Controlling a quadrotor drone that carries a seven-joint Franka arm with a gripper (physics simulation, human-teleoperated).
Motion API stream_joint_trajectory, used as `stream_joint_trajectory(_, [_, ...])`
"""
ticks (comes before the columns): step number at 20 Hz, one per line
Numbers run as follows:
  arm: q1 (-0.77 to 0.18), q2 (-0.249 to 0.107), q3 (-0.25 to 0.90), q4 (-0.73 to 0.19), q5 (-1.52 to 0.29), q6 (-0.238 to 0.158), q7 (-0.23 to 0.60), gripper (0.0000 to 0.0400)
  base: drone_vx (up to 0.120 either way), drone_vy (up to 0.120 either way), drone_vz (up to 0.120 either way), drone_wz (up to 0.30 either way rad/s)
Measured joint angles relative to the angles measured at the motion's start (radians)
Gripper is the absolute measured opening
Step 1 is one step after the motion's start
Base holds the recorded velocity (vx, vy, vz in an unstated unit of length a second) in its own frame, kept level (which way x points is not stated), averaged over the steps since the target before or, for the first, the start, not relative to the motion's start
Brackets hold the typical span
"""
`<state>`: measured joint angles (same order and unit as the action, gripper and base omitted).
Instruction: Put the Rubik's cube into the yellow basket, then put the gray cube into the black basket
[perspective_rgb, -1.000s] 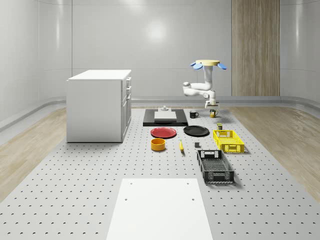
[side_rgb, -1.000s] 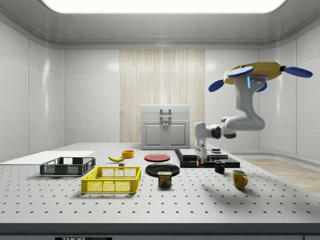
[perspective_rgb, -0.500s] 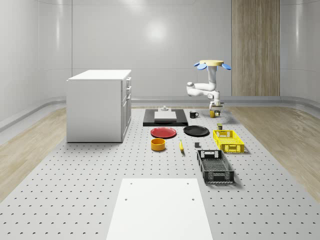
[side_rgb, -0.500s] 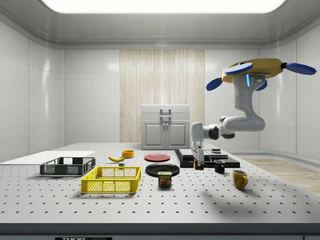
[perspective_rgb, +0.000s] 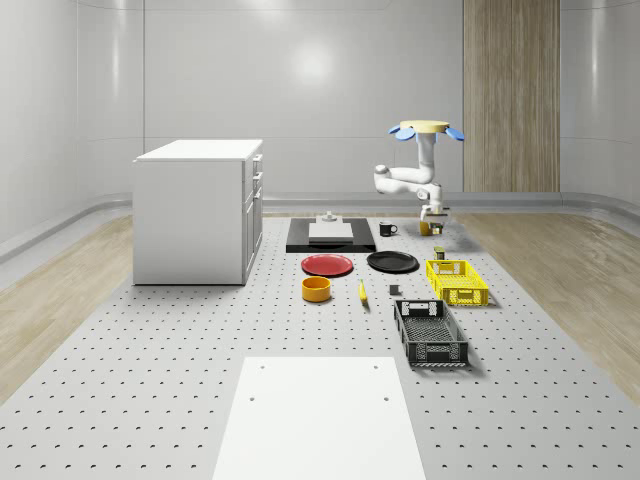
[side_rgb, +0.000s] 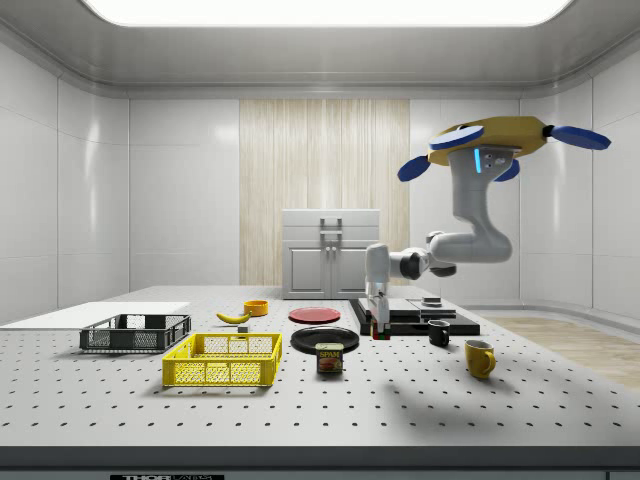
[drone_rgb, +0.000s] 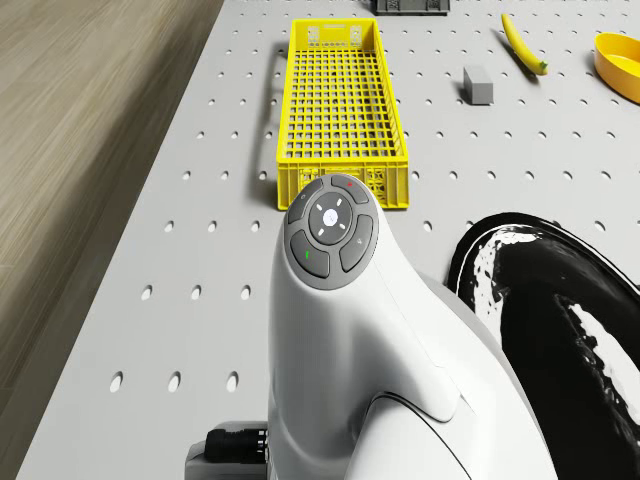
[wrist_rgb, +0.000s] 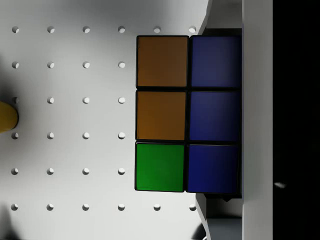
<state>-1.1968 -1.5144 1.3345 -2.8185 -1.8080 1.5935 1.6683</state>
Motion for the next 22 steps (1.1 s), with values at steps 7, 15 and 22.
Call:
stream_joint_trajectory(7, [-0.002,-0.008,0.001,0.0,0.004,0.008,0.002,0.0323,0.12,0.0,0.0,0.0])
stream_joint_trajectory(15, [-0.004,-0.017,0.002,0.001,0.007,0.016,0.003,0.0323,0.12,0.0,0.0,0.0])
stream_joint_trajectory(22, [-0.006,-0.024,0.002,0.001,0.01,0.022,0.004,0.0323,0.12,0.0,0.0,0.0])
